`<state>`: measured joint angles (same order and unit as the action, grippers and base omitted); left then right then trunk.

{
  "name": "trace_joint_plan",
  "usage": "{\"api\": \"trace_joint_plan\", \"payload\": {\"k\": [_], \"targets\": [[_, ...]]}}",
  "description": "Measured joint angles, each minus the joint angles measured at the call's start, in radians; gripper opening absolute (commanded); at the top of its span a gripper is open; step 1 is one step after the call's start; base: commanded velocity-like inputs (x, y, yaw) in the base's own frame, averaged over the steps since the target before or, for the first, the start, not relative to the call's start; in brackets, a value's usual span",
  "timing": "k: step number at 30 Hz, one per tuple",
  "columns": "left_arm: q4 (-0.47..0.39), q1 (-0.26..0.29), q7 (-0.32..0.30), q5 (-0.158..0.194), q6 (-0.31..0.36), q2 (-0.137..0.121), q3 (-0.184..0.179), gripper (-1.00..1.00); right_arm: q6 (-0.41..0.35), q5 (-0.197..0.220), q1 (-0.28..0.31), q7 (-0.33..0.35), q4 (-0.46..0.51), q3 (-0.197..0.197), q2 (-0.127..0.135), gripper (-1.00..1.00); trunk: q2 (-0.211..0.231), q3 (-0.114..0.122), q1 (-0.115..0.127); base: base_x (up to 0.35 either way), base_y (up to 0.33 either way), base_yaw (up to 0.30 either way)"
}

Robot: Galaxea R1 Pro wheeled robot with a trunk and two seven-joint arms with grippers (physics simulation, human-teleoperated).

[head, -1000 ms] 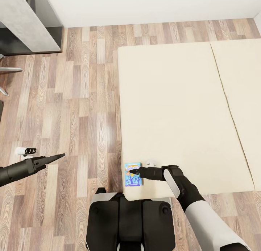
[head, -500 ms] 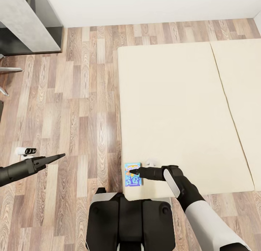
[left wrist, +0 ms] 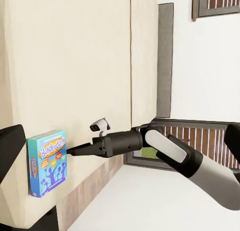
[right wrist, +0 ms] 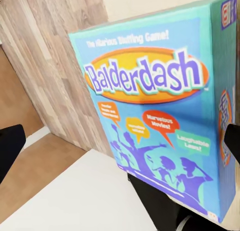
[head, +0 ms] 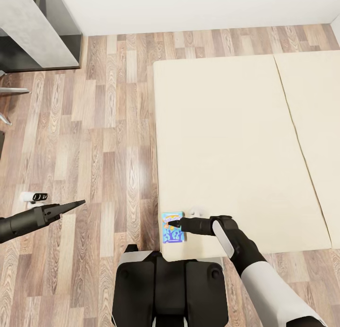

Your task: Put all the toys in the child's room - the three board games (two on the bed and one on the table), the two jigsaw puzzles on the table, and the tennis ball on the table - inside the toy box on the table in the child's room.

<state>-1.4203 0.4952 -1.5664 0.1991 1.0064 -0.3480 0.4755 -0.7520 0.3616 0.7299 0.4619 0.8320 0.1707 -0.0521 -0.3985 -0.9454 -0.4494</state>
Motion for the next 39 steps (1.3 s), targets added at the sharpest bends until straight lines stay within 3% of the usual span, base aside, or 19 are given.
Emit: {"api": "trace_joint_plan", "payload": {"k": [3,7,39], "targets": [[0.0,0.0,0.0,0.0,0.0,0.0,0.0,1.0,0.027,0.0,0.0,-0.001,-0.006,0.069,-0.001,1.0,0.0,0.0,0.0,0.0,0.0,0.0],[0.0,0.0,0.0,0.0,0.0,0.0,0.0,1.0,0.035,-0.001,0.0,-0.002,-0.009,0.097,-0.001,1.0,0.0,0.0,0.0,0.0,0.0,0.0],[0.0,0.0,0.0,0.0,0.0,0.0,0.001,1.0,0.036,0.001,0.0,-0.002,-0.01,0.104,0.0,1.0,0.0,0.0,0.0,0.0,0.0,0.0]]}}
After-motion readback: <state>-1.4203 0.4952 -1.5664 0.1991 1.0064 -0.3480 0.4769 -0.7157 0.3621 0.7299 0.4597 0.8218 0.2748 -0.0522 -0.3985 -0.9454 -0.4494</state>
